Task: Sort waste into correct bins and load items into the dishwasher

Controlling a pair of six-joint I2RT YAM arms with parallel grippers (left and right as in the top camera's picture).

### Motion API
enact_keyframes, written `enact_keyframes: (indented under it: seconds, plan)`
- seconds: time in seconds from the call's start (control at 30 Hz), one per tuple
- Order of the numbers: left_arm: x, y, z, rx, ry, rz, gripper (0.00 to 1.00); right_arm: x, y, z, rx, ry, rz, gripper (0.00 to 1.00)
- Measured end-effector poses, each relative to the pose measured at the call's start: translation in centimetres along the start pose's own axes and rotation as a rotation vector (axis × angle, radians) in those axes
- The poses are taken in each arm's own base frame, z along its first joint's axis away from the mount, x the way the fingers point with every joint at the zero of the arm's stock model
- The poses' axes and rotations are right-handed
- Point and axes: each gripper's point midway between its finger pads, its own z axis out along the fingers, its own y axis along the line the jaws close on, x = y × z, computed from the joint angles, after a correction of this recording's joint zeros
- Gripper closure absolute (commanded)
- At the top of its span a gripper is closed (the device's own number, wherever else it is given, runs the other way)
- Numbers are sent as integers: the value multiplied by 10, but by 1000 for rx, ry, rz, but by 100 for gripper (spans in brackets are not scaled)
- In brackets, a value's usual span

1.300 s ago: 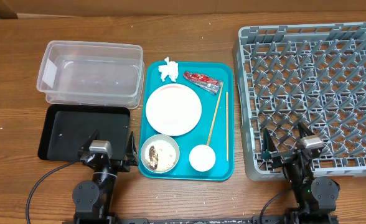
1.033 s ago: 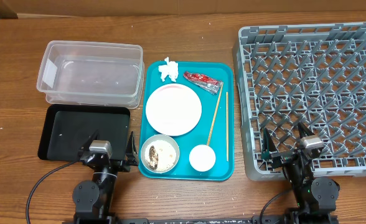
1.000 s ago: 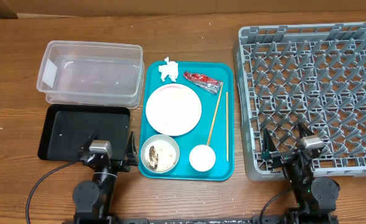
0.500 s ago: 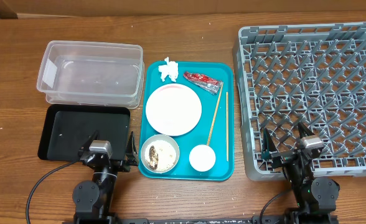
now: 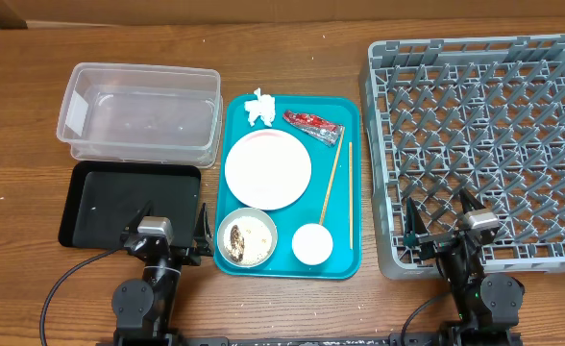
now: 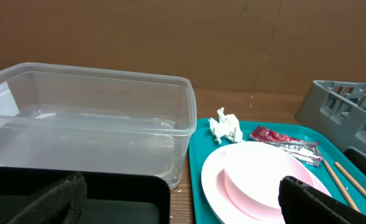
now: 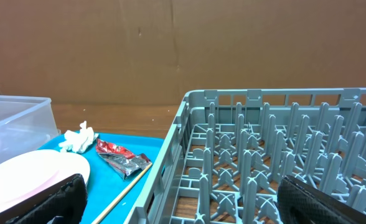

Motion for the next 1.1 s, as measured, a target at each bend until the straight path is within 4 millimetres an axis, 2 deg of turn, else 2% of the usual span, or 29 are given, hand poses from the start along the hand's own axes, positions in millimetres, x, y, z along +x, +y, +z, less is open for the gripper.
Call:
enact_keyframes:
  seconds: [0.67,0.83,0.9,1.1]
  plan:
    - [0,0,0,2,0,-15,0,0,0,0,-2,1,1,0]
    - [0,-2,0,14,1,-109,0,0,15,-1,-90,3,0,0]
    - [-1,-6,0,36,-1,-159,0,-1,22,-1,-128,-3,1,0]
    - [-17,-35,-4,205,-37,-241,0,-5,36,-4,-209,0,120,0]
